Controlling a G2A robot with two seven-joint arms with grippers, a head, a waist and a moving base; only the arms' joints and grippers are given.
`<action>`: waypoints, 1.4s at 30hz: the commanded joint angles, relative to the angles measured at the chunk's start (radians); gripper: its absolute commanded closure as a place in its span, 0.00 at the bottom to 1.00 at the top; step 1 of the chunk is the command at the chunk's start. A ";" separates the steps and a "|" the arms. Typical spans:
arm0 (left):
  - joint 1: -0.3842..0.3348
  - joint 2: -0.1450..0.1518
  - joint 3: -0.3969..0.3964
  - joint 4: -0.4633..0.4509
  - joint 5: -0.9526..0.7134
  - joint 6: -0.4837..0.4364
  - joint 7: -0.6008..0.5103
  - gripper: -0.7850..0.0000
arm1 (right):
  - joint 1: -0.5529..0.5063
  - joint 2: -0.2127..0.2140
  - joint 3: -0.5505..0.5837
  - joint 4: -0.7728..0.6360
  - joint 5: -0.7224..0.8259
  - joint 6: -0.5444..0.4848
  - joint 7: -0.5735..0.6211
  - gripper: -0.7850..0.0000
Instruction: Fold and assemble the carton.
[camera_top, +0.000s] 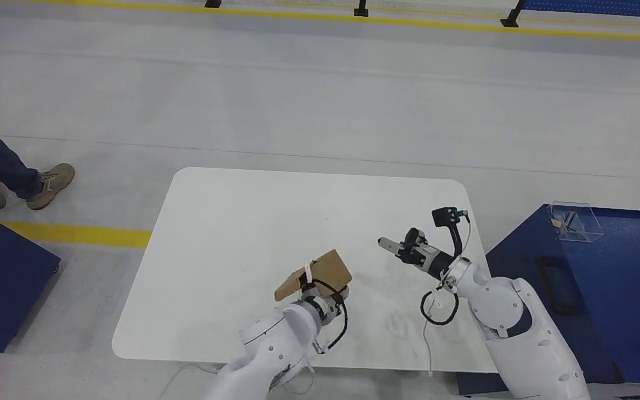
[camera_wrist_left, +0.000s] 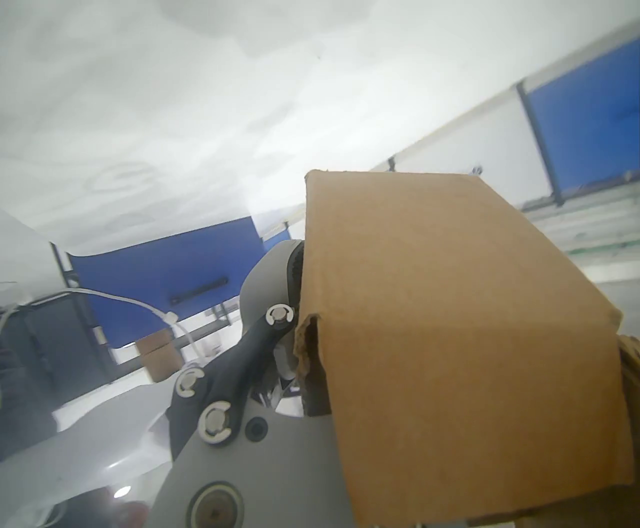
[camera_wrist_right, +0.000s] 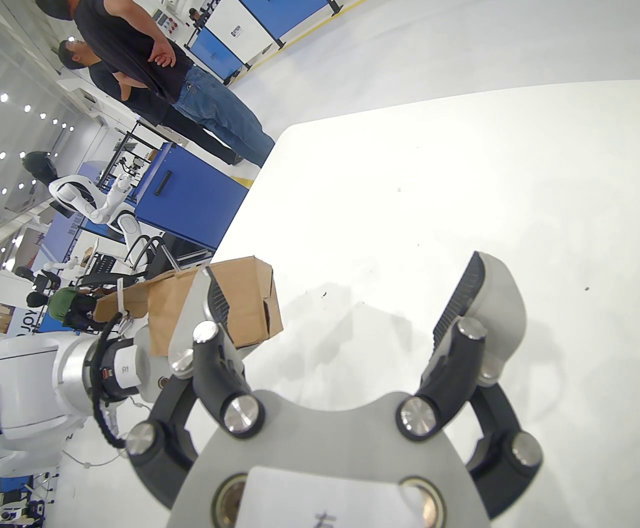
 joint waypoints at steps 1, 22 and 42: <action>-0.024 -0.019 0.032 0.015 -0.040 -0.101 0.116 1.00 | 0.000 0.000 0.000 0.000 0.000 0.000 0.000 0.00; -0.281 -0.169 0.161 0.323 -0.348 -0.353 0.478 0.00 | 0.000 0.000 0.000 0.000 0.000 0.000 0.000 0.00; 0.113 -0.047 0.104 -0.369 0.214 0.159 0.264 0.00 | 0.000 0.000 0.000 0.000 0.000 0.000 0.000 0.00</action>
